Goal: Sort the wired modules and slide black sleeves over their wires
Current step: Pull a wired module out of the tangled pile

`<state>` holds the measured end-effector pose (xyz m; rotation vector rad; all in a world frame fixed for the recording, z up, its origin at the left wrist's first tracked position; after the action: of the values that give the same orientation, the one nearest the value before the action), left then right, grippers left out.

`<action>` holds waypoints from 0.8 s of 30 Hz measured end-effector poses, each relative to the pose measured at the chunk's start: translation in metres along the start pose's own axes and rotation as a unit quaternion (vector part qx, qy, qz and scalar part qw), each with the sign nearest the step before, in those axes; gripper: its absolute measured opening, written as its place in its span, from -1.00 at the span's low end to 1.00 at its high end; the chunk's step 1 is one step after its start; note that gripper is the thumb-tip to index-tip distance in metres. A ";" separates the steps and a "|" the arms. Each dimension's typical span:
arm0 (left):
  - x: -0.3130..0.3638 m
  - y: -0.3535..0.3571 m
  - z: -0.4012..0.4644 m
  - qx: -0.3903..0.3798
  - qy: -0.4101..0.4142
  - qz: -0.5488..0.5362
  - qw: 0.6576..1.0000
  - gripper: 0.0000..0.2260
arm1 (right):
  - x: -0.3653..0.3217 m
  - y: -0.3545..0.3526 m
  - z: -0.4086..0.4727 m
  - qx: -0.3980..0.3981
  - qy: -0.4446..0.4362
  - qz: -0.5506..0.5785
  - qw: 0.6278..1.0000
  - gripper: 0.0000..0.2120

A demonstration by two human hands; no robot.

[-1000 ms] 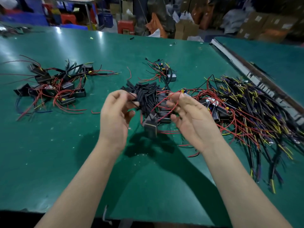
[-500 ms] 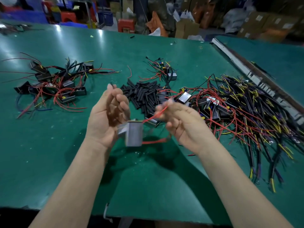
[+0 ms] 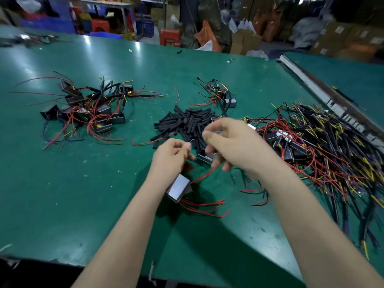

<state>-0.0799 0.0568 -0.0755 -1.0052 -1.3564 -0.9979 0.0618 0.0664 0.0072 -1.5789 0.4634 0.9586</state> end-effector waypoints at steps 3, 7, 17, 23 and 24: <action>0.001 0.000 0.000 -0.008 -0.003 -0.024 1.000 -0.84 | -0.023 -0.007 0.032 0.056 -0.044 -0.211 0.975 -0.87; 0.002 0.002 0.000 0.014 -0.038 -0.052 0.998 -0.82 | -0.016 0.012 0.070 -0.006 0.024 -0.444 0.896 -0.88; 0.012 0.001 -0.007 0.003 -0.060 -0.227 0.972 -0.89 | 0.011 0.042 0.094 -0.102 0.046 -0.483 0.869 -0.81; 0.021 -0.002 -0.010 -0.035 -0.115 -0.376 0.919 -0.94 | 0.010 0.042 0.094 -0.111 0.039 -0.464 0.878 -0.69; 0.022 -0.003 -0.011 -0.037 -0.117 -0.388 0.913 -0.95 | 0.007 0.037 0.093 -0.098 0.033 -0.446 0.889 -0.67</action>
<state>-0.0799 0.0464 -0.0537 -0.6385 -2.0030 -1.5529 0.0079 0.1465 -0.0202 -1.7420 -0.3352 0.2369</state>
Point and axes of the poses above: each hand's wrist, its own z-axis towards the middle knuckle, its own y-axis out of the palm, x = y × z, the point moved 3 cm from there along z, towards the middle knuckle, and after that the axes turned 8 degrees about -z, right-handed, at the moved point
